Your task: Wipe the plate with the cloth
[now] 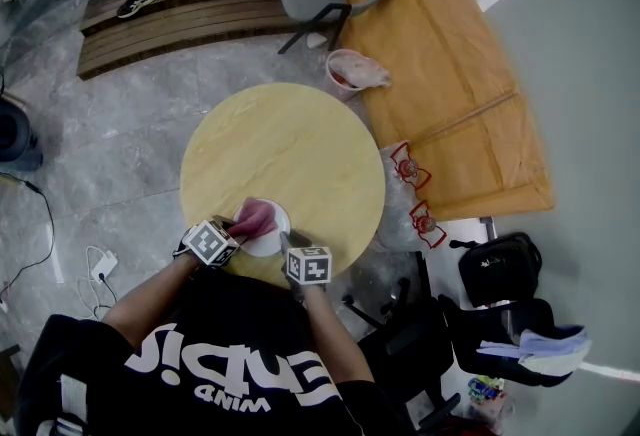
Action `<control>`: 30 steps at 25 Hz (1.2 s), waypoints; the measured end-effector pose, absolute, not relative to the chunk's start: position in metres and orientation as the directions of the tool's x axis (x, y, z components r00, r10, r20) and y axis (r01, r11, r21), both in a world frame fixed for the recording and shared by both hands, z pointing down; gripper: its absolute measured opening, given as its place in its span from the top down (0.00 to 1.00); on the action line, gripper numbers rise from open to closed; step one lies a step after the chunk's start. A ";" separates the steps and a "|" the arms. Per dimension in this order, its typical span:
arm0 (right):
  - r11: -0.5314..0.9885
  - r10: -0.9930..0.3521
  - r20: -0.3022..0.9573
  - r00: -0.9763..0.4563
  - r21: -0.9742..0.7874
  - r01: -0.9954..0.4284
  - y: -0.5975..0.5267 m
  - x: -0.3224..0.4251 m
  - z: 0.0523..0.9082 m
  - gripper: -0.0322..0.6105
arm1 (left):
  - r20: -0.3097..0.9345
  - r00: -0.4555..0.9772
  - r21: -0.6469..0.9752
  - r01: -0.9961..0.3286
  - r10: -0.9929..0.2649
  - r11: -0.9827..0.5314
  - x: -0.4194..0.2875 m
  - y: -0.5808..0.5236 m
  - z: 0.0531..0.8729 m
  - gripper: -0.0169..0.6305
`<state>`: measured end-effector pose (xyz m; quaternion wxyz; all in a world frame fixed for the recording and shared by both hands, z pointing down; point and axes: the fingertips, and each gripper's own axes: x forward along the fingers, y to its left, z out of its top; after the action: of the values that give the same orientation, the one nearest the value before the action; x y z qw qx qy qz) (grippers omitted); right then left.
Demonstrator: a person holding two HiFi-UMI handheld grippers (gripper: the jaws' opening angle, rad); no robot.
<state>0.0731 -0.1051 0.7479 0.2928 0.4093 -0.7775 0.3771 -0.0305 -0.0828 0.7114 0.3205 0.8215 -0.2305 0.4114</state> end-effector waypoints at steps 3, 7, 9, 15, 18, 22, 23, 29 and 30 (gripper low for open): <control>0.379 -0.417 0.764 -0.492 -0.346 -0.858 -0.106 0.073 0.747 0.78 | 0.822 0.557 0.337 -0.644 -0.118 -0.687 -0.032 -0.085 0.712 0.89; 0.377 -0.417 0.764 -0.491 -0.346 -0.859 -0.106 0.072 0.747 0.78 | 0.819 0.561 0.339 -0.645 -0.123 -0.685 -0.034 -0.087 0.712 0.90; 0.377 -0.416 0.765 -0.491 -0.346 -0.859 -0.106 0.072 0.748 0.78 | 0.811 0.571 0.346 -0.643 -0.128 -0.683 -0.033 -0.088 0.715 0.89; 0.383 -0.417 0.761 -0.498 -0.350 -0.855 -0.107 0.072 0.747 0.78 | 0.822 0.553 0.332 -0.660 -0.136 -0.674 -0.040 -0.091 0.714 0.89; 0.384 -0.418 0.760 -0.497 -0.348 -0.855 -0.106 0.073 0.748 0.78 | 0.823 0.552 0.331 -0.662 -0.138 -0.673 -0.041 -0.091 0.713 0.90; 0.384 -0.418 0.761 -0.496 -0.347 -0.856 -0.106 0.073 0.748 0.78 | 0.822 0.551 0.326 -0.666 -0.147 -0.671 -0.042 -0.093 0.710 0.90; 0.383 -0.418 0.761 -0.496 -0.347 -0.856 -0.106 0.072 0.748 0.78 | 0.820 0.552 0.326 -0.667 -0.150 -0.670 -0.042 -0.093 0.710 0.89; 0.382 -0.421 0.759 -0.497 -0.349 -0.856 -0.106 0.072 0.748 0.78 | 0.836 0.512 0.282 -0.709 -0.197 -0.646 -0.056 -0.102 0.714 0.90; 0.380 -0.418 0.758 -0.500 -0.354 -0.855 -0.106 0.072 0.748 0.78 | 0.841 0.499 0.270 -0.721 -0.208 -0.639 -0.059 -0.105 0.714 0.90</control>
<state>0.0721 -0.1064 0.7475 0.2884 0.4085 -0.7789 0.3784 -0.0593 -0.1053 0.7141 0.3129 0.8072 -0.2875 0.4096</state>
